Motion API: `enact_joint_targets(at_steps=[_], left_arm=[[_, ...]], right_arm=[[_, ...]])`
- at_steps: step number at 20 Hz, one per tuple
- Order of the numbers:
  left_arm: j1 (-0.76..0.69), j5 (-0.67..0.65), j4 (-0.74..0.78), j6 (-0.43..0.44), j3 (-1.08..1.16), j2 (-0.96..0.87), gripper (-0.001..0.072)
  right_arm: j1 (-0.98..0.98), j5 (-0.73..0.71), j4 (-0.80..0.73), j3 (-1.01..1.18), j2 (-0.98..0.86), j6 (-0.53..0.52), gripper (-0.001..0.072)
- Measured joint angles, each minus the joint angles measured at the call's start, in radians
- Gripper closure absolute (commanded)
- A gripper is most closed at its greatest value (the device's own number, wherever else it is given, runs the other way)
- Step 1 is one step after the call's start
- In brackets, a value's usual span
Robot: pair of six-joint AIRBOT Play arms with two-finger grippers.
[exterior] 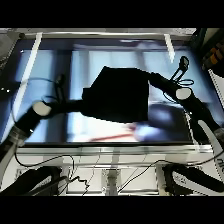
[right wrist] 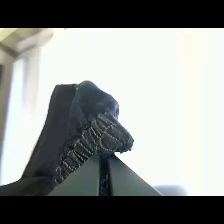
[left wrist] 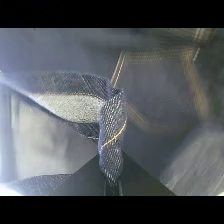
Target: Fold the clothes and pants, and hang the long-sleeved shirts on hangers.
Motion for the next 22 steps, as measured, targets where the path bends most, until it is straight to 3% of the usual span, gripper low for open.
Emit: enact_joint_targets(at_steps=[3,4,5,6,7,8,9,11,13,14,15,16,19,22], left_arm=[[-0.163,0.107,0.002,-0.127,-0.139,0.003,0.0686],[-0.214,0.134,0.002,-0.163,-0.169,0.003,0.0641],[-0.262,0.153,0.002,-0.186,-0.19,0.003,0.044],[-0.307,0.167,0.003,-0.207,-0.207,0.003,0.0108],[-0.34,0.18,0.003,-0.222,-0.218,0.003,0.0015],[-0.367,0.191,0.003,-0.24,-0.227,0.004,0.0008],[-0.383,0.199,0.003,-0.244,-0.233,0.005,0.0008],[-0.391,0.205,0.003,-0.26,-0.24,0.011,0.0016],[-0.367,0.192,0.004,-0.264,-0.244,0.034,0.0058],[-0.341,0.174,0.005,-0.267,-0.245,0.052,0.0286],[-0.312,0.153,0.01,-0.267,-0.246,0.073,0.0556],[-0.278,0.131,0.021,-0.27,-0.247,0.096,0.0682],[-0.172,0.059,0.071,-0.27,-0.248,0.176,0.0687],[-0.113,-0.007,0.132,-0.27,-0.249,0.236,0.0687]], right_arm=[[-0.023,-0.004,-0.03,0.036,-0.081,-0.009,0.0672],[-0.031,-0.005,-0.037,0.047,-0.108,-0.011,0.0672],[-0.04,-0.005,-0.042,0.058,-0.131,-0.012,0.0671],[-0.049,-0.004,-0.047,0.067,-0.149,-0.013,0.0612],[-0.06,-0.003,-0.05,0.074,-0.162,-0.014,0.0383],[-0.074,0.001,-0.051,0.082,-0.172,-0.014,0.021],[-0.089,0.018,-0.055,0.089,-0.179,-0.016,0.0175],[-0.134,0.082,-0.069,0.111,-0.183,-0.016,0.0178],[-0.199,0.175,-0.106,0.138,-0.165,-0.016,0.0225],[-0.24,0.235,-0.133,0.152,-0.149,-0.016,0.0316],[-0.282,0.3,-0.165,0.163,-0.132,-0.017,0.0593],[-0.332,0.375,-0.206,0.174,-0.109,-0.016,0.0663],[-0.497,0.626,-0.336,0.181,-0.052,-0.035,0.0664],[-0.65,0.871,-0.369,0.119,-0.023,-0.111,0.0661]])
